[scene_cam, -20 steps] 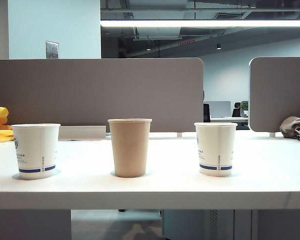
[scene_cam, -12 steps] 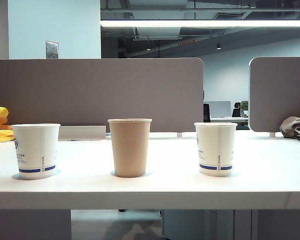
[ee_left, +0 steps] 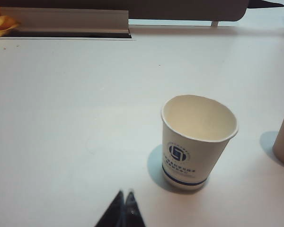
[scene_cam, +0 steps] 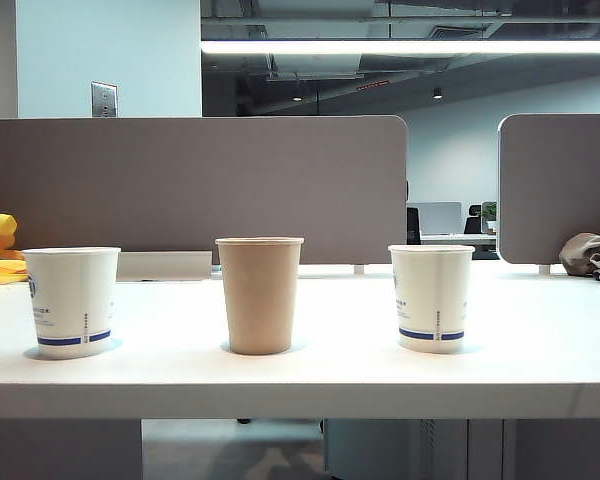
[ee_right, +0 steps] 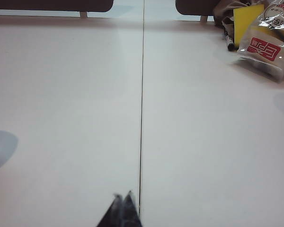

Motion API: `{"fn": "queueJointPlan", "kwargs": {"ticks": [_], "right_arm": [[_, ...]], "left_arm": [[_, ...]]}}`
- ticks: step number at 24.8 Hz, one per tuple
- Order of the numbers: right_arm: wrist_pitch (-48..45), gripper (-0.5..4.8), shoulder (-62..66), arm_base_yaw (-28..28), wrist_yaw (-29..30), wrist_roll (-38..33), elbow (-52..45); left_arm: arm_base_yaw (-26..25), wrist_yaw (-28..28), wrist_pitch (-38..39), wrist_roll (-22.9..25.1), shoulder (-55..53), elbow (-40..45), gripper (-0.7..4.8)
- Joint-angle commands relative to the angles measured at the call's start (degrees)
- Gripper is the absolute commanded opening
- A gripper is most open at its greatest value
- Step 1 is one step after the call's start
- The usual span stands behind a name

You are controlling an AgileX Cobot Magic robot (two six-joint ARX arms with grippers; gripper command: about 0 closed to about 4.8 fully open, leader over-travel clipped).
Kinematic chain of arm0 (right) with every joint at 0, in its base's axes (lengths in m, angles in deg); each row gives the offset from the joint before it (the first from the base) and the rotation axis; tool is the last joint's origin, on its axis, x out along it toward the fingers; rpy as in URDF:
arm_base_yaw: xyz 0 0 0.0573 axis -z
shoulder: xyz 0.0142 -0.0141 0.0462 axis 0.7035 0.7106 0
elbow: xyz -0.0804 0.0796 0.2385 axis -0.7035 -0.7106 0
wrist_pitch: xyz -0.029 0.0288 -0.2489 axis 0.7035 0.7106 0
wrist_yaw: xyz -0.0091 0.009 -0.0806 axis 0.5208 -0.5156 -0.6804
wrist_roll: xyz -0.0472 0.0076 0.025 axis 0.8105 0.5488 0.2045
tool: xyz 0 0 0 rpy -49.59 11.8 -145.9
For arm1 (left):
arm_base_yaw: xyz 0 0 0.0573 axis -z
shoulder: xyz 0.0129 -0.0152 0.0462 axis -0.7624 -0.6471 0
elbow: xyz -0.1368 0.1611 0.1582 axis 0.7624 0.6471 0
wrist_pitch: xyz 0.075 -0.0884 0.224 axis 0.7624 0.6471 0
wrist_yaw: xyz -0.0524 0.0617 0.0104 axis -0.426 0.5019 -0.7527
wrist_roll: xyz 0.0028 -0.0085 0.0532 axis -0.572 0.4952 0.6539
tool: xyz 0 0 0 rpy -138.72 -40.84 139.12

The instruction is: Pick up all the paper cups on the table one by one and stack them together.

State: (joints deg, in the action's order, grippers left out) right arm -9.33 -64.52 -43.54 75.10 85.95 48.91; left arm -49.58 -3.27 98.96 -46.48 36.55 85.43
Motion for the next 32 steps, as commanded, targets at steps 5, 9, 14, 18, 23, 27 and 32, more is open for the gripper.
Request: {"fn": "queueJointPlan", "kwargs": {"ticks": [5, 9, 14, 18, 23, 27, 32], "right_arm": [[-1.2, -0.05, 0.0, -0.1, 3.5, -1.6, -0.4], [-6.0, -0.05, 0.0, -0.1, 9.2, -6.9, -0.2], [-19.7, -0.05, 0.0, -0.1, 15.8, -20.2, -0.1], [-28.8, -0.05, 0.0, -0.1, 16.9, -33.7, 2.0], [-28.7, -0.05, 0.0, -0.1, 23.2, -46.9, 6.7], [-29.2, -0.05, 0.0, -0.1, 30.5, -48.0, 8.5], [-29.6, -0.05, 0.0, -0.1, 37.3, -53.1, 11.8]], "left_arm": [[0.0, -0.5, -0.2, -2.9, 0.0, -0.3, -0.05], [0.0, -2.3, -2.9, -7.3, 0.0, -0.5, -0.05], [0.0, -7.6, -6.0, -12.2, 0.0, -3.5, -0.05], [0.0, -9.8, -6.4, -17.2, 0.0, -9.9, -0.05], [0.0, -9.9, -6.4, -22.3, 0.0, -19.1, -0.05], [0.0, -11.0, -6.3, -22.5, -0.1, -21.9, -0.05], [0.0, -18.3, -6.4, -22.4, -0.1, -23.2, -0.04]]}}
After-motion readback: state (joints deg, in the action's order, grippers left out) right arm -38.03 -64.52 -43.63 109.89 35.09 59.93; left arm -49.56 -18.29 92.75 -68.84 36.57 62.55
